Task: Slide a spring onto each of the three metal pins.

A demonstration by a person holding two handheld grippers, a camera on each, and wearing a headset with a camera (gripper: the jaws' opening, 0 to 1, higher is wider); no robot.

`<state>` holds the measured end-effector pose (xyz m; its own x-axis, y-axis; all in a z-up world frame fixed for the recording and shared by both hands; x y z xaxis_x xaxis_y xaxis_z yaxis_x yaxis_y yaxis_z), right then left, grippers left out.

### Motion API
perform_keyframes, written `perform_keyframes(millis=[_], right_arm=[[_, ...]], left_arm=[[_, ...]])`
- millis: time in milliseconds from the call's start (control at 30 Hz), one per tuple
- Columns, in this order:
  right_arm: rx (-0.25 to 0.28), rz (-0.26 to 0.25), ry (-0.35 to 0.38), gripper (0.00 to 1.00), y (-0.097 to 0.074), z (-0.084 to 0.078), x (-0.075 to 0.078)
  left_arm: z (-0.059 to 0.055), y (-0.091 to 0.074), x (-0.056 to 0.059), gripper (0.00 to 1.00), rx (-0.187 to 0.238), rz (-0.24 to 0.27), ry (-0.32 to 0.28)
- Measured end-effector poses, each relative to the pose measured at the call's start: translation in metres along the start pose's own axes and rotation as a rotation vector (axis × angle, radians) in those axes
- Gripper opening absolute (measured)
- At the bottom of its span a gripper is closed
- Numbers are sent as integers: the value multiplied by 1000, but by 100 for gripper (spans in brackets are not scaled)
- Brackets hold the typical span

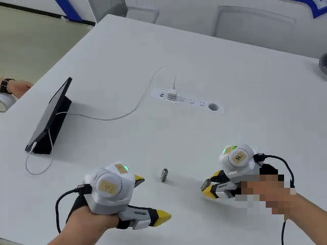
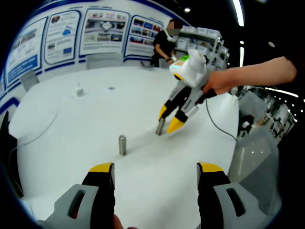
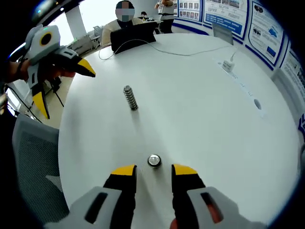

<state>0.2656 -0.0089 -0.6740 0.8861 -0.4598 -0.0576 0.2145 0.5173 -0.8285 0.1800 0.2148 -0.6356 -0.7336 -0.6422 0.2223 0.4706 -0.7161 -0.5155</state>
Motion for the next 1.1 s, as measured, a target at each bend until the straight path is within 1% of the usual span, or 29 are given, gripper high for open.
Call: perform_keyframes(millis=[67, 167, 267, 467, 633, 800, 933, 1100], right_arm=[[13, -14, 16, 34, -3, -3, 0], [30, -22, 49, 40, -7, -7, -3], [46, -26, 61, 43, -10, -11, -7], [65, -25, 105, 46, -15, -20, -15], [75, -40, 130, 49, -17, -27, -19], [92, -50, 167, 53, -21, -33, -24], [93, -52, 180, 54, -22, -40, -28], [92, -53, 191, 56, -25, -49, -37]], left_arm=[[0, 0, 1, 71, -1, -1, 0], [0, 0, 1, 72, -1, -3, -1], [1, 0, 3, 72, -2, -3, -4], [1, 0, 7, 72, -8, -5, -1], [0, 2, 8, 72, -21, -8, 1], [1, 3, 9, 72, -21, -11, 0], [3, 4, 10, 72, -19, -12, -5], [4, 6, 12, 72, -18, -16, -10]])
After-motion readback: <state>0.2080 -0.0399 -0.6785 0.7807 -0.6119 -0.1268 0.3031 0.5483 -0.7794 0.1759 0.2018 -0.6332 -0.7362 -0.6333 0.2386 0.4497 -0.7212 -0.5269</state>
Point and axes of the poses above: the centre of the closed fingertips' face, and the gripper's own axes: y roughly forward along the fingers, x roughly to its right, z roughly out of its top, the point moved 8 cm from there along -y, roughly backward along the fingers, and after that the axes turned 4 degrees about x, right-handed, at the moved point
